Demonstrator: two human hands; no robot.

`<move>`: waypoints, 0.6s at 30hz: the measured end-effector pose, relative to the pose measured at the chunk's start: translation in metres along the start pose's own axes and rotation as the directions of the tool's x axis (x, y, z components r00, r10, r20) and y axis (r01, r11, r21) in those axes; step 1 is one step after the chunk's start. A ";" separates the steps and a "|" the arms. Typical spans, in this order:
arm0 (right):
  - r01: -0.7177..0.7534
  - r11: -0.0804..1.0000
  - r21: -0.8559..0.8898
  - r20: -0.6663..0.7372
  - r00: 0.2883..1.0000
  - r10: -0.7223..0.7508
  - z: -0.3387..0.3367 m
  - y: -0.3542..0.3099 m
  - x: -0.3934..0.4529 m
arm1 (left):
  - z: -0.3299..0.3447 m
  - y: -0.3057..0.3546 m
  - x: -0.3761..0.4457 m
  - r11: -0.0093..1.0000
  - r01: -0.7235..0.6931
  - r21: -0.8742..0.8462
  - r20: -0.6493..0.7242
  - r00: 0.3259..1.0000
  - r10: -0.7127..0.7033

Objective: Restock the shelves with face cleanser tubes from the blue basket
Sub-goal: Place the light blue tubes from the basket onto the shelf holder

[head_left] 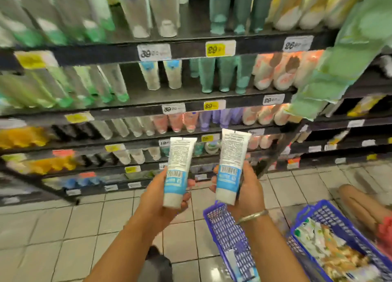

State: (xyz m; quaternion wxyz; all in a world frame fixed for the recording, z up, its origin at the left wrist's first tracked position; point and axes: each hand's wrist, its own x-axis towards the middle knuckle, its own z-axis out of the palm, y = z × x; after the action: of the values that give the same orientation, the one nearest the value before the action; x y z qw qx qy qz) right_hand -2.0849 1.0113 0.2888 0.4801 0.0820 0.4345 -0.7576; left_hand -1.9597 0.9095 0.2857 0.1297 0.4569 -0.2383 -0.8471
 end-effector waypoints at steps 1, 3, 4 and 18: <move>-0.021 1.000 -0.016 0.046 0.999 0.022 0.015 0.005 -0.006 | -0.010 0.008 -0.014 0.999 -0.036 -0.027 -0.027 0.999 0.035; -0.061 0.997 -0.051 0.119 0.991 0.067 0.044 0.019 -0.015 | -0.031 0.023 -0.041 0.989 -0.095 -0.114 -0.040 0.995 0.091; -0.081 0.994 -0.074 0.156 0.983 0.092 0.057 0.028 -0.020 | -0.042 0.030 -0.054 0.978 -0.121 -0.169 -0.041 0.992 0.115; -0.299 0.878 -0.373 0.352 0.830 0.433 0.280 0.222 -0.073 | -0.267 0.150 -0.213 0.793 -0.480 -0.376 -0.180 0.877 0.446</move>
State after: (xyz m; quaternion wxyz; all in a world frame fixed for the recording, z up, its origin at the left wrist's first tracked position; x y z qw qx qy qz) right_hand -1.7874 0.8168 0.3701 0.7074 -0.0768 0.4056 -0.5738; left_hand -1.6193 0.7979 0.3902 0.4353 0.3814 -0.1545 -0.8007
